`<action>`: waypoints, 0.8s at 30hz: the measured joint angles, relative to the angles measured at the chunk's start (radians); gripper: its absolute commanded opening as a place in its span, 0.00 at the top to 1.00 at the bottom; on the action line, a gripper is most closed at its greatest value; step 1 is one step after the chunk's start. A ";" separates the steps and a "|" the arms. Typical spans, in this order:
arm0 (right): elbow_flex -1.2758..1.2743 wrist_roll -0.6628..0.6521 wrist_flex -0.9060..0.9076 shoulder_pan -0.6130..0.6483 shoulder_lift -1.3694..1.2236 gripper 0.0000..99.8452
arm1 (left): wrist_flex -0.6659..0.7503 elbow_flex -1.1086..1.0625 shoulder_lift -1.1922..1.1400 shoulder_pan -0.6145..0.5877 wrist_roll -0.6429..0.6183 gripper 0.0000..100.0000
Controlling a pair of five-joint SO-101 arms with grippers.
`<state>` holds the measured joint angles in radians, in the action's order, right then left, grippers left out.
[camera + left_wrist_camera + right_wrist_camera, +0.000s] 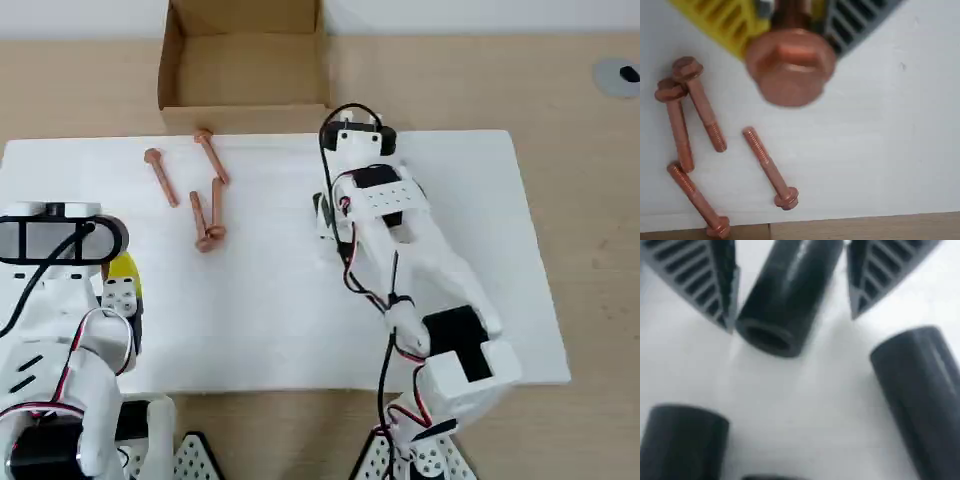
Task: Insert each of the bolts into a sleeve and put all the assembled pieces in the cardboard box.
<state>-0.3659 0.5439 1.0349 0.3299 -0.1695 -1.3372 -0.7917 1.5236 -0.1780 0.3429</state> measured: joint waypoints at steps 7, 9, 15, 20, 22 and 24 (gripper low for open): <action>0.009 0.000 0.002 -0.005 -0.034 0.99 | 0.000 0.000 0.000 0.000 0.000 0.99; 0.008 -0.002 0.002 -0.009 -0.034 0.98 | 0.000 0.000 0.000 0.000 0.000 0.99; 0.025 -0.002 0.020 -0.009 -0.040 0.99 | 0.000 0.000 0.002 0.000 0.000 0.99; 0.138 -0.002 0.121 -0.009 -0.083 0.99 | 0.000 0.000 0.002 0.000 0.000 0.99; 0.201 -0.002 0.175 0.003 -0.092 0.99 | 0.000 0.000 0.002 0.000 0.000 0.99; 0.287 -0.002 0.230 0.002 -0.094 0.99 | 0.000 0.000 0.002 0.000 0.000 0.99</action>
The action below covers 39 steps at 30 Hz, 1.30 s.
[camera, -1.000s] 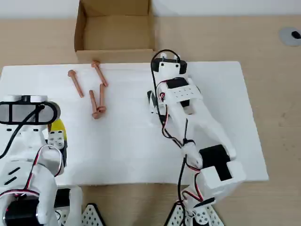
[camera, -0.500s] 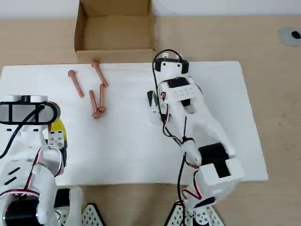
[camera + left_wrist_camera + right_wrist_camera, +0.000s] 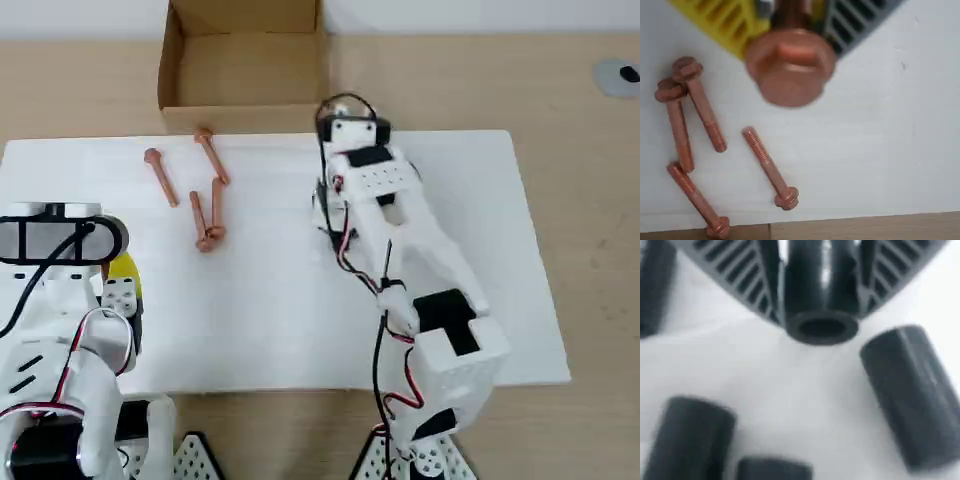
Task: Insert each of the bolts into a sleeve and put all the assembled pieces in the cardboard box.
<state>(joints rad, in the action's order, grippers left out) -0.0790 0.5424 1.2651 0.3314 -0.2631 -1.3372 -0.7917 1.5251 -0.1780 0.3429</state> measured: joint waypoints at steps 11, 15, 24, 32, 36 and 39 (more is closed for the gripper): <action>0.534 -0.123 0.279 0.002 -0.002 0.99 | 0.000 0.000 0.000 0.000 0.000 0.99; 0.677 -0.287 0.431 0.052 -0.002 0.99 | 0.000 0.002 0.000 0.000 -0.008 0.99; 0.881 -0.427 0.509 0.164 0.146 0.99 | 0.000 0.094 0.006 0.000 -0.150 0.99; 0.658 -0.446 0.509 0.267 0.545 0.99 | 0.000 0.120 0.086 0.000 -0.265 0.99; 0.385 -0.446 0.509 0.275 0.769 0.99 | 0.000 0.114 0.153 0.000 -0.301 0.99; 0.161 -0.446 0.486 0.275 0.934 0.99 | 0.000 0.072 0.192 0.000 -0.324 0.99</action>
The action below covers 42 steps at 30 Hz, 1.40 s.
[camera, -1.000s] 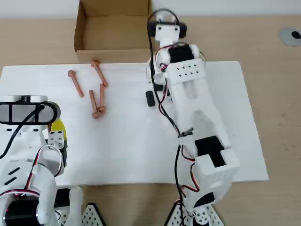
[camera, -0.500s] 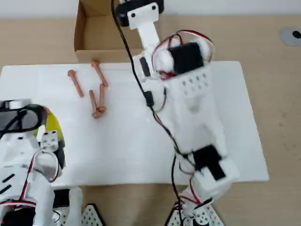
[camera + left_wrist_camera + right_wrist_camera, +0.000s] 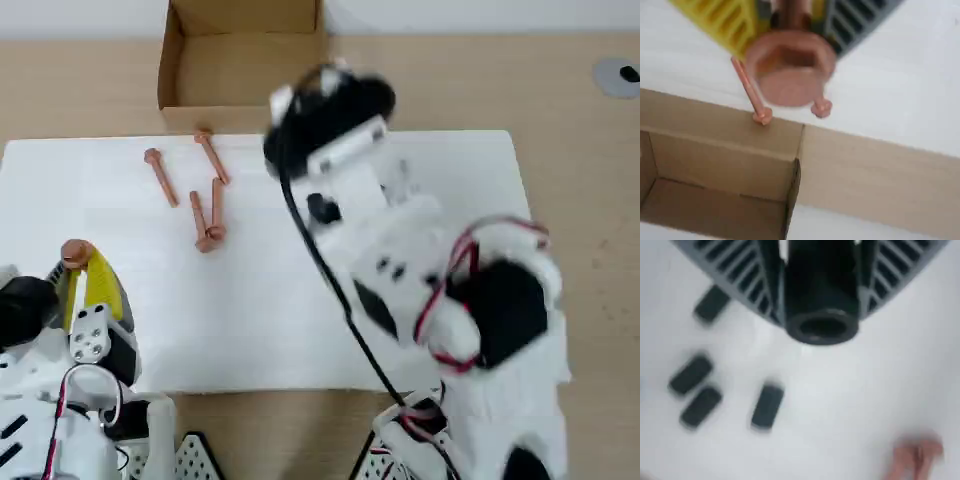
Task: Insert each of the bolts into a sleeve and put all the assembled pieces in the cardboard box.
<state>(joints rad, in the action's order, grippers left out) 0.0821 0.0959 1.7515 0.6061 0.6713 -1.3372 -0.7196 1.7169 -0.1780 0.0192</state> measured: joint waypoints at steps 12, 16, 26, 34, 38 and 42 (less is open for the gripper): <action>-1.060 -0.066 -0.632 0.003 0.683 0.99 | 0.000 -0.117 0.095 0.000 -0.040 0.99; -1.290 -0.080 -0.824 0.003 0.868 0.99 | 0.048 -0.120 0.095 0.000 -0.041 0.99; -1.462 -0.080 -1.065 0.006 1.022 0.99 | 0.330 -0.184 0.094 0.006 -0.058 0.99; -1.547 -0.080 -1.197 0.158 1.030 0.99 | 0.468 -0.298 0.094 0.259 -0.075 0.99; -1.596 -0.080 -1.277 0.204 1.030 0.99 | 0.468 -0.327 0.089 0.327 -0.075 0.99; -1.603 -0.080 -1.300 0.224 1.030 0.99 | 0.468 -0.327 0.092 0.371 -0.075 0.99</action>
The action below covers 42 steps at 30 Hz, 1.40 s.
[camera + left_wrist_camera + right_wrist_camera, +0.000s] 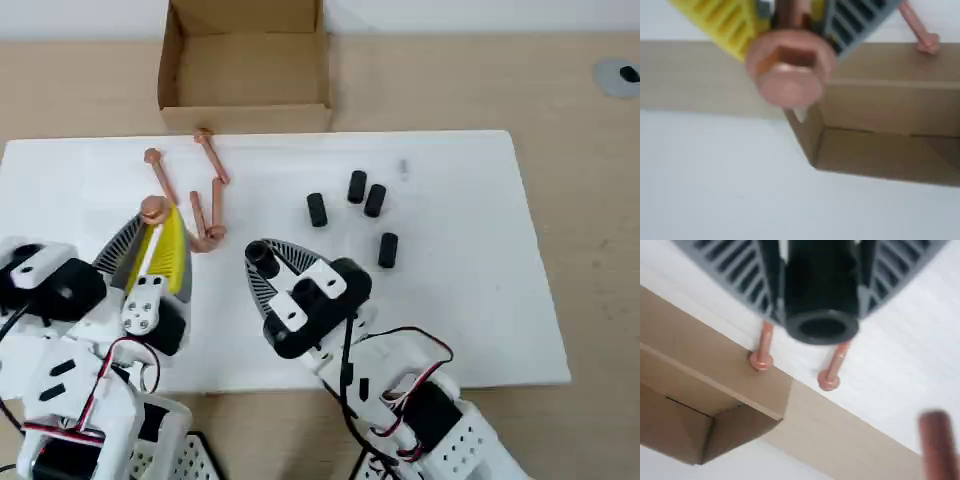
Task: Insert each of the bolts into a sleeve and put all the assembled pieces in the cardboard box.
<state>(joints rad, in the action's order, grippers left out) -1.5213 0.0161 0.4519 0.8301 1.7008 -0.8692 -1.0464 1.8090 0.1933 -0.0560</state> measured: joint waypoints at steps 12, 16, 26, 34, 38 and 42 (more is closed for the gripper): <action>-0.057 0.000 -0.003 0.077 0.000 0.99 | 0.020 -0.018 0.000 0.135 0.000 0.99; -0.057 0.000 -0.003 0.077 0.000 0.99 | 0.049 -0.074 -0.003 0.135 0.000 0.99; -0.057 0.000 -0.003 0.077 0.000 0.99 | 0.084 -0.153 -0.003 0.135 -0.052 0.99; -0.058 0.021 -0.011 0.077 0.000 0.99 | 0.095 -0.166 0.000 0.135 -0.054 0.99; -0.060 0.046 -0.046 0.077 -0.002 0.99 | 0.100 -0.164 0.002 0.135 -0.054 0.99; -0.091 0.046 -0.123 0.077 -0.002 0.99 | 0.106 -0.147 0.003 0.135 -0.048 0.99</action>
<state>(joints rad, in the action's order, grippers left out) -1.6118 0.0621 0.3291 0.9068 1.6993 -0.7633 -1.1937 1.8121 0.3284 -0.1036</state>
